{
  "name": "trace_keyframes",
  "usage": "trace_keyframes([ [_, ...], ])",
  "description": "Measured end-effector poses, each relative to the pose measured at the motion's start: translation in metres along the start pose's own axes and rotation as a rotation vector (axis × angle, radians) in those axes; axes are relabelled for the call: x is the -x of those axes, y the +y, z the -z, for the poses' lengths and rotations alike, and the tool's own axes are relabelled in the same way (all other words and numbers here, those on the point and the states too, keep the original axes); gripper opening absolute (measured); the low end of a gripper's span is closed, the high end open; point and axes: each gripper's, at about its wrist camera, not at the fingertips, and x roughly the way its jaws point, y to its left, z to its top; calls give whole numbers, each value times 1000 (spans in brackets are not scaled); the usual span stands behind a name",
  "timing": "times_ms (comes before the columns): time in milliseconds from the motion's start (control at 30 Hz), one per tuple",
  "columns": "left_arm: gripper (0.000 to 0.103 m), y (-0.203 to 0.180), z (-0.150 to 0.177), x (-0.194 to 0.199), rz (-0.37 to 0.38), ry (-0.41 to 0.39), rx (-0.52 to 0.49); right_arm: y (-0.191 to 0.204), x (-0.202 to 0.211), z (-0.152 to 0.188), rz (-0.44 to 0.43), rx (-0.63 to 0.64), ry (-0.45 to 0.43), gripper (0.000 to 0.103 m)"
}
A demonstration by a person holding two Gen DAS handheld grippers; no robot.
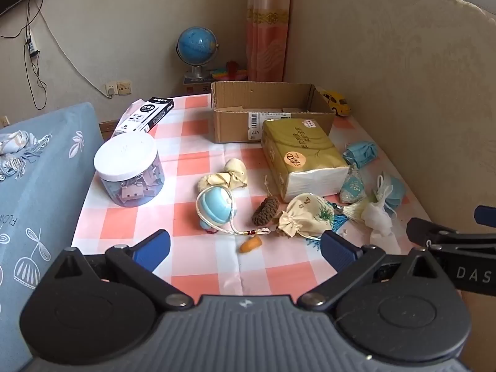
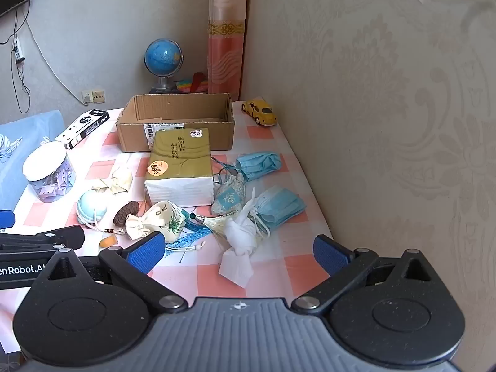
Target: Organize soft objects
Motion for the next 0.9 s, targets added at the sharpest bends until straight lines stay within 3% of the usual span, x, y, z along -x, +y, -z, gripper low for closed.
trace_keyframes([
  [900, 102, -2, -2, 5, 4, -15, 3, -2, 3, 0, -5, -10, -9, 103],
])
